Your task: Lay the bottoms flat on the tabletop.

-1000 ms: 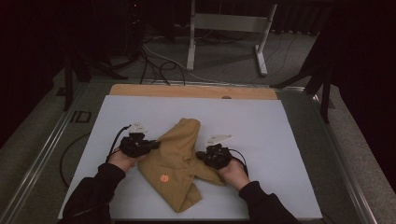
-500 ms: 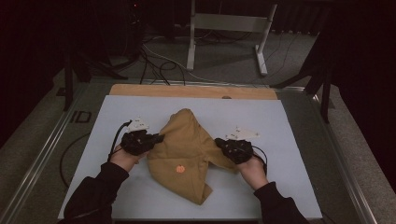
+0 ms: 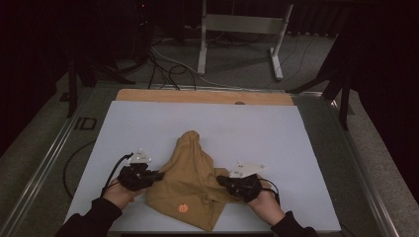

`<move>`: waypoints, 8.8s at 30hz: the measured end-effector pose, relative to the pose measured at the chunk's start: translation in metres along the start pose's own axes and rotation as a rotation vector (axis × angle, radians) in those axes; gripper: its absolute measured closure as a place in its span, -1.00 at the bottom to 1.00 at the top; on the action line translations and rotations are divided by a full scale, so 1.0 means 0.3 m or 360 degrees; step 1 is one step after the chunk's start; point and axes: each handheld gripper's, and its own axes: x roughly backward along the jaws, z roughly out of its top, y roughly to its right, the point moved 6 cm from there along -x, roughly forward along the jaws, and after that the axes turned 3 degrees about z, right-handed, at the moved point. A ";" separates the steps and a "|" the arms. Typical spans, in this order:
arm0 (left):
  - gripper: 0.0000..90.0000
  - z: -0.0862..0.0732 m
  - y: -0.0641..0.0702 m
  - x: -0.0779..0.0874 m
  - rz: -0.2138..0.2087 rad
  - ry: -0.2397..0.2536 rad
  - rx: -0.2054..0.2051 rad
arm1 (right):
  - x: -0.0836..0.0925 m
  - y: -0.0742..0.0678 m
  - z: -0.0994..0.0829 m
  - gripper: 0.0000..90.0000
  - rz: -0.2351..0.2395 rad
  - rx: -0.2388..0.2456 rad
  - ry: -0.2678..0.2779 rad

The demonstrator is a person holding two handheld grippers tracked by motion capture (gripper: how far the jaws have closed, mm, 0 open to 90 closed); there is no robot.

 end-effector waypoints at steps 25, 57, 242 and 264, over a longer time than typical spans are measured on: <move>0.04 0.010 -0.116 -0.094 0.0006 -0.0052 0.0111 | -0.245 0.202 0.107 0.13 0.0112 -0.0380 -0.0106; 0.84 0.072 -0.112 -0.159 0.0206 -0.0024 0.0011 | -0.056 0.285 -0.021 0.94 -0.0308 -0.0341 -0.0204; 0.94 0.102 0.267 -0.180 -0.0232 0.0263 -0.0884 | 0.176 0.224 -0.067 -0.73 -0.0205 -0.0263 0.0232; 0.25 0.331 0.182 -0.266 -0.0193 0.0347 -0.0634 | 0.188 0.236 -0.080 -0.73 -0.0200 -0.0297 0.0240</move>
